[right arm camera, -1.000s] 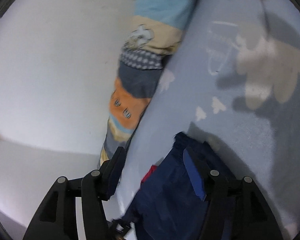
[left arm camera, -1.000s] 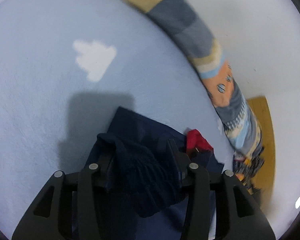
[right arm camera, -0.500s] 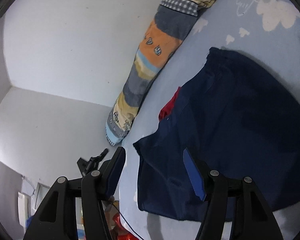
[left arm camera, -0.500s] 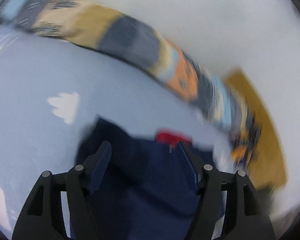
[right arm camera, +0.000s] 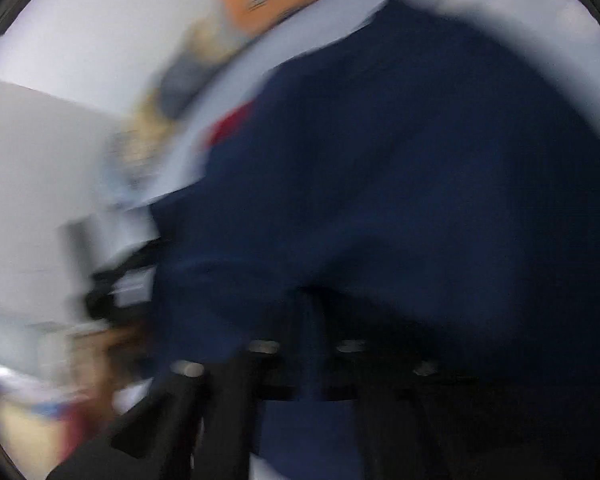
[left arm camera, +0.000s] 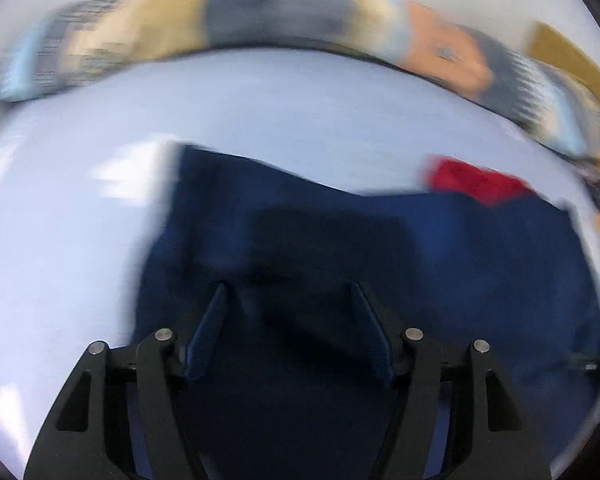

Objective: Fold large clothes

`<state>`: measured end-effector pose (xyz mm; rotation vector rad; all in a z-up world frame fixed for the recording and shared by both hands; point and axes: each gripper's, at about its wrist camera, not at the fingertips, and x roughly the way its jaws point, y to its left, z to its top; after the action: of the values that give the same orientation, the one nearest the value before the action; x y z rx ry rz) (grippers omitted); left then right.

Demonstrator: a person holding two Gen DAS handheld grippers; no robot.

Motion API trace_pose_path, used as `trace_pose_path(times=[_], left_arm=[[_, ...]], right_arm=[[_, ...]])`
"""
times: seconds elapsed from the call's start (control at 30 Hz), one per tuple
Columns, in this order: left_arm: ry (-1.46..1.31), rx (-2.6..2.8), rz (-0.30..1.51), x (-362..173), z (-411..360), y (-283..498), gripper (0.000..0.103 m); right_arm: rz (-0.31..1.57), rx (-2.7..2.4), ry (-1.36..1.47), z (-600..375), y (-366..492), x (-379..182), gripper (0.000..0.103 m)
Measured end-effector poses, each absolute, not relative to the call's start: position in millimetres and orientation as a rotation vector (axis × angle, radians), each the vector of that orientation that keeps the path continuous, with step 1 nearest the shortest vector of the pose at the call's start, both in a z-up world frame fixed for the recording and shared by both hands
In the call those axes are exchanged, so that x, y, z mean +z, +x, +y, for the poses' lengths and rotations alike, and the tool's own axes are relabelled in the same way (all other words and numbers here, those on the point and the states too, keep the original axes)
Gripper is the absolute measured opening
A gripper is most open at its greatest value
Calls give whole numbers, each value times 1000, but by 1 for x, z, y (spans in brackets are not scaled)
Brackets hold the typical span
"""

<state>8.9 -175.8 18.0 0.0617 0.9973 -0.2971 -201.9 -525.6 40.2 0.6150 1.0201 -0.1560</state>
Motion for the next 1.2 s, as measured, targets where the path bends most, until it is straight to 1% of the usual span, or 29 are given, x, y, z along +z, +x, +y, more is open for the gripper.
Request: trace_pose_path(times=[0.03,0.07,0.1,0.2,0.3,0.4,0.5,0.53,0.63,0.7,0.77,0.93,0.97,1.03,1.2], left_arm=[[19,-311,988,22,-168,6,64],[-33,-338,985,28,-161,-1,64],[-44,-357,990,32,-158,-8,64],[-27,-433,987,41,-162,-45,64],[18,-442,1016,36,-168,-84,64],[54,-374,1130,10,-166,-109,64],[102,-358,1143,13,-157,-132,64],[76,-349,1155,15,-150,-139,64],[11,-334,1189,17,-132,-157,64],[25,-295,1171,23,-130,-174,64],[29,-246,1116,32,-131,-191,64],[30,-317,972,52,-163,-213,65],[53,-322,954,51,-173,-212,66],[87,-312,944,43,-184,-210,66],[116,-257,1004,17,-192,-191,66]], right_arm=[[1018,-231,531,-529,-204,48,0],[1022,-288,467,-530,-207,55,10],[1005,-303,435,-529,-212,66,10],[951,-133,476,-505,-221,82,10],[992,79,502,-459,-222,78,14],[1098,87,403,-427,-221,65,13],[1179,-51,380,-446,-230,47,12],[1182,-90,405,-459,-237,46,8],[1164,-224,498,-489,-259,53,7],[1147,-330,506,-499,-276,63,9],[1116,-367,464,-492,-287,74,17],[1037,-150,443,-437,-280,90,17],[1032,-112,420,-426,-274,91,20],[1044,-73,360,-403,-256,88,26],[1168,-96,376,-408,-237,62,26]])
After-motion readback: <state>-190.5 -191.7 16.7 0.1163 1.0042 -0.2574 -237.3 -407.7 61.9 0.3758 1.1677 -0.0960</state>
